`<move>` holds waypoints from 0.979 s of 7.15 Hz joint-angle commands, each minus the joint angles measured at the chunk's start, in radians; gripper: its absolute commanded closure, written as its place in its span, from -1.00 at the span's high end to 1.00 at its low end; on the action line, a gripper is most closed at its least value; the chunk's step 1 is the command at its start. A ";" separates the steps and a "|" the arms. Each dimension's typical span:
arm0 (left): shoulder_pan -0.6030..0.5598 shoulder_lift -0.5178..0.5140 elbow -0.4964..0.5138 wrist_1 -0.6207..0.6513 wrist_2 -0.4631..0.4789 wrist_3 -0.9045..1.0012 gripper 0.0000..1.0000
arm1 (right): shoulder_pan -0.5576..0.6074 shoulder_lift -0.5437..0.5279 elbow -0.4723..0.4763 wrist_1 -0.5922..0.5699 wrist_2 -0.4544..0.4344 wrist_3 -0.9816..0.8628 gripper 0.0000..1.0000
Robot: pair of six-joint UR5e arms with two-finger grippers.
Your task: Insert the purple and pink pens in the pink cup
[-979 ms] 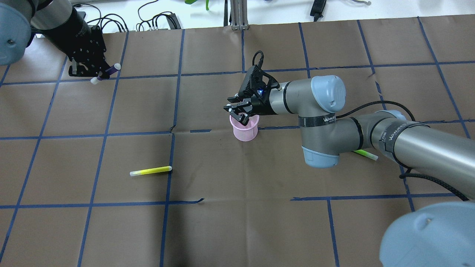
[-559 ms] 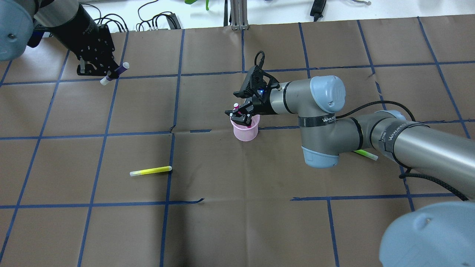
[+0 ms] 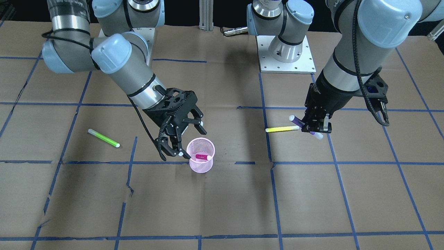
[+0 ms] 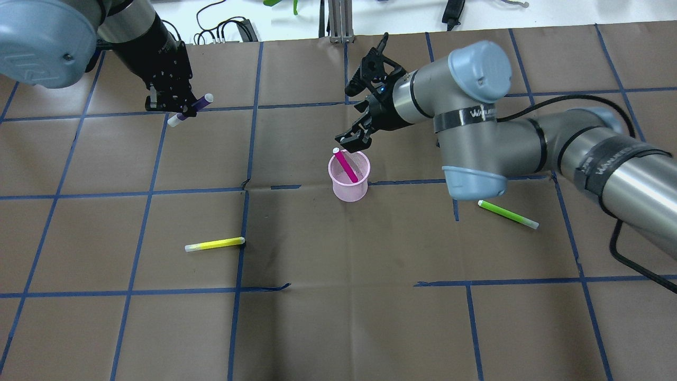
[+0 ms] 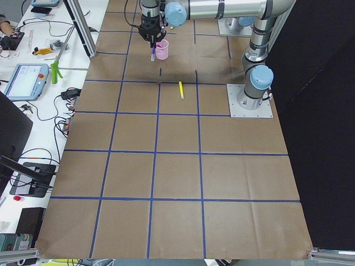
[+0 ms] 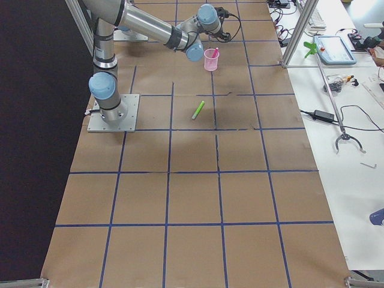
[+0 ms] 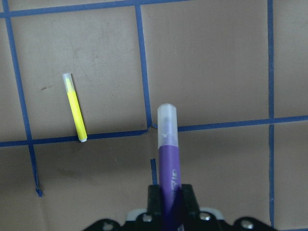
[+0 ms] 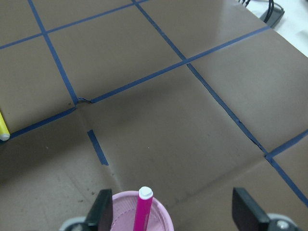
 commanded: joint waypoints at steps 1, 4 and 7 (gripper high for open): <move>-0.002 -0.005 0.001 0.002 0.000 -0.079 -1.00 | -0.048 -0.147 -0.067 0.424 -0.147 0.019 0.93; -0.005 -0.014 -0.001 0.012 -0.020 -0.117 -1.00 | -0.224 -0.220 -0.189 0.773 -0.342 0.323 1.00; -0.010 -0.020 -0.021 0.034 -0.242 -0.162 -1.00 | -0.241 -0.232 -0.317 0.942 -0.476 0.705 1.00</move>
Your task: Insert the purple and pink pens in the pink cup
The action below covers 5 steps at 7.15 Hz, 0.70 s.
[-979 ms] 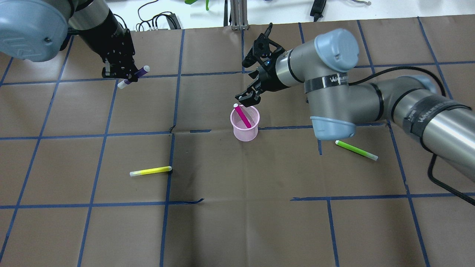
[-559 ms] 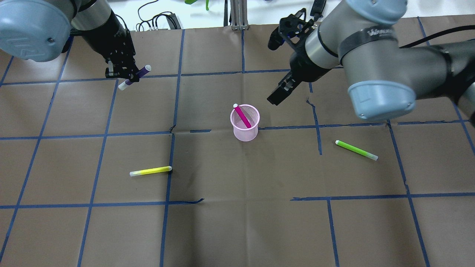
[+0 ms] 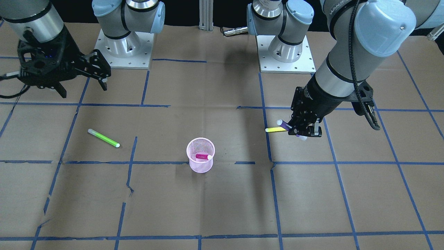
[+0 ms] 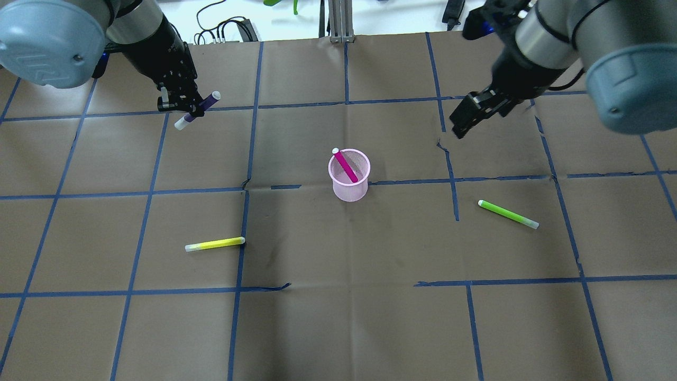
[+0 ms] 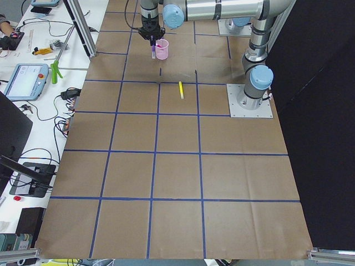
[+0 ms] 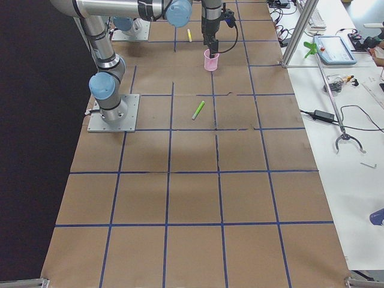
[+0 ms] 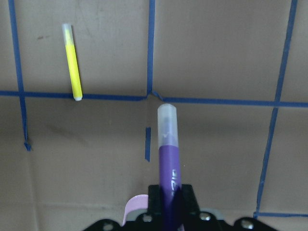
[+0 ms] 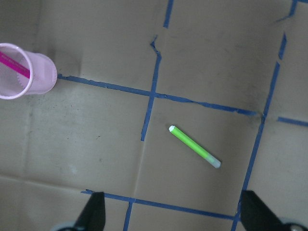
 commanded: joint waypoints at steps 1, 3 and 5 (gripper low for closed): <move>-0.020 -0.016 -0.013 0.044 -0.171 -0.062 -1.00 | 0.021 -0.011 -0.035 0.053 -0.007 0.197 1.00; -0.116 -0.116 -0.004 0.241 -0.287 -0.192 -1.00 | 0.089 0.001 -0.050 0.052 0.012 0.291 1.00; -0.189 -0.157 -0.013 0.319 -0.317 -0.288 -1.00 | 0.082 0.016 -0.052 0.046 0.032 0.273 1.00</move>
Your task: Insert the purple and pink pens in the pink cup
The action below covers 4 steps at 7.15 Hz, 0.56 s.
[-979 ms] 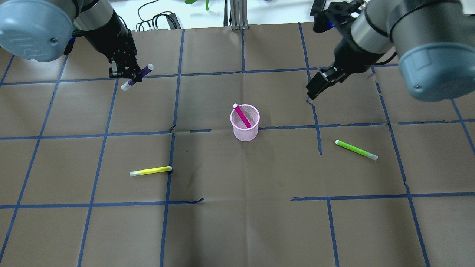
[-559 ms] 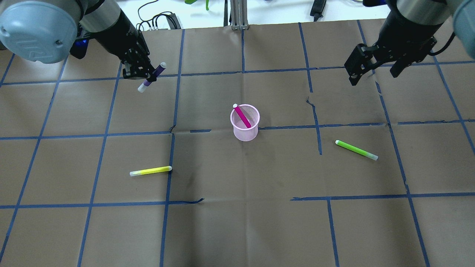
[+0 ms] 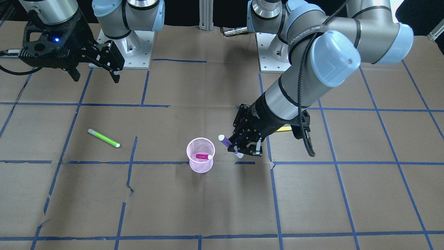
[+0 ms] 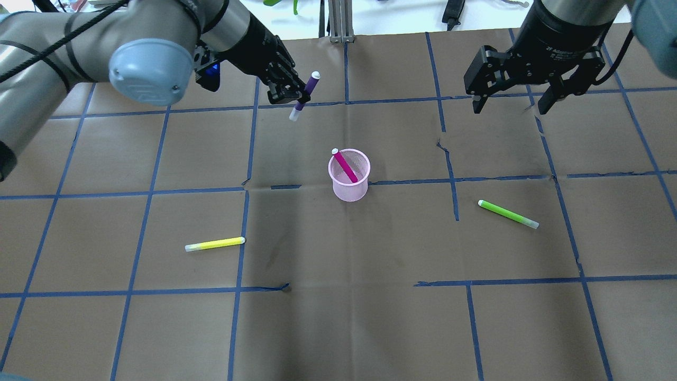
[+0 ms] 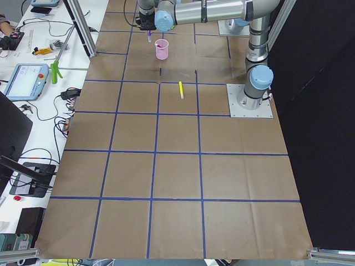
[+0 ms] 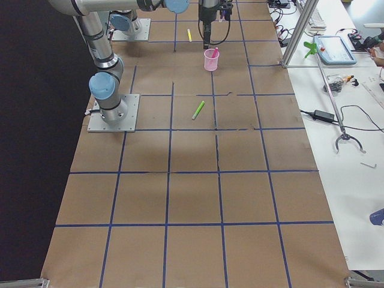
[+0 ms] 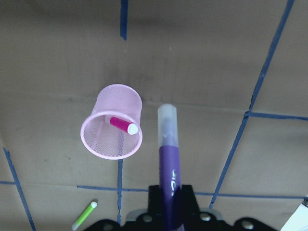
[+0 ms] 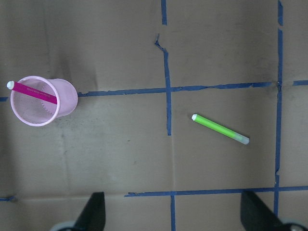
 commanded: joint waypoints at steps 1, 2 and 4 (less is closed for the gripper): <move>-0.070 -0.024 -0.012 0.077 -0.072 -0.087 -1.00 | -0.009 0.009 0.007 -0.002 -0.003 -0.031 0.99; -0.076 -0.028 -0.030 0.100 -0.085 -0.101 -1.00 | -0.017 0.008 0.011 -0.005 -0.006 -0.037 0.99; -0.082 -0.020 -0.111 0.203 -0.112 -0.104 -1.00 | -0.017 0.003 0.011 0.007 -0.018 -0.025 0.99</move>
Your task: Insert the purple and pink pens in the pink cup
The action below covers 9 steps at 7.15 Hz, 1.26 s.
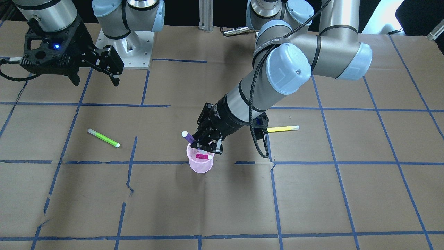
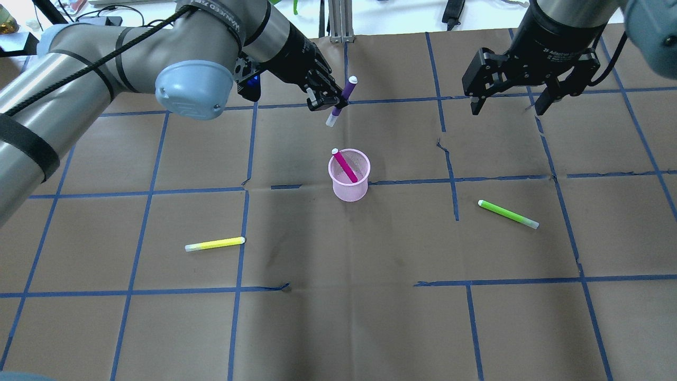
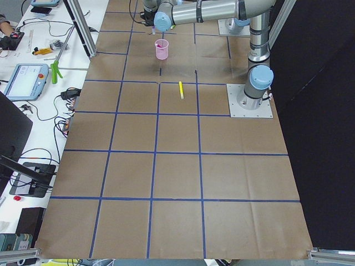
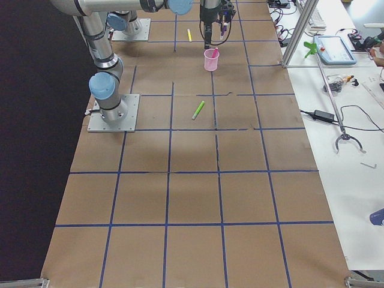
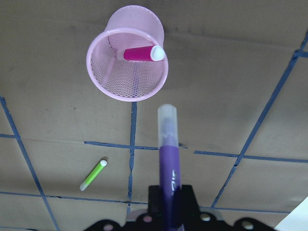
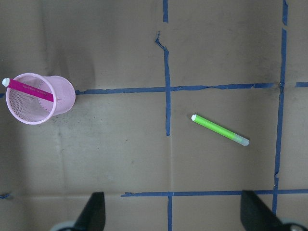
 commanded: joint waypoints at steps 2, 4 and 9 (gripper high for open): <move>-0.004 0.015 -0.155 0.188 -0.015 -0.018 -1.00 | 0.003 -0.004 0.001 0.008 -0.036 0.013 0.99; -0.004 -0.002 -0.217 0.268 -0.013 -0.018 -1.00 | 0.010 -0.011 -0.005 0.011 -0.035 0.073 1.00; -0.004 -0.005 -0.286 0.271 -0.003 -0.006 -0.96 | 0.010 -0.008 0.002 0.015 -0.036 0.075 1.00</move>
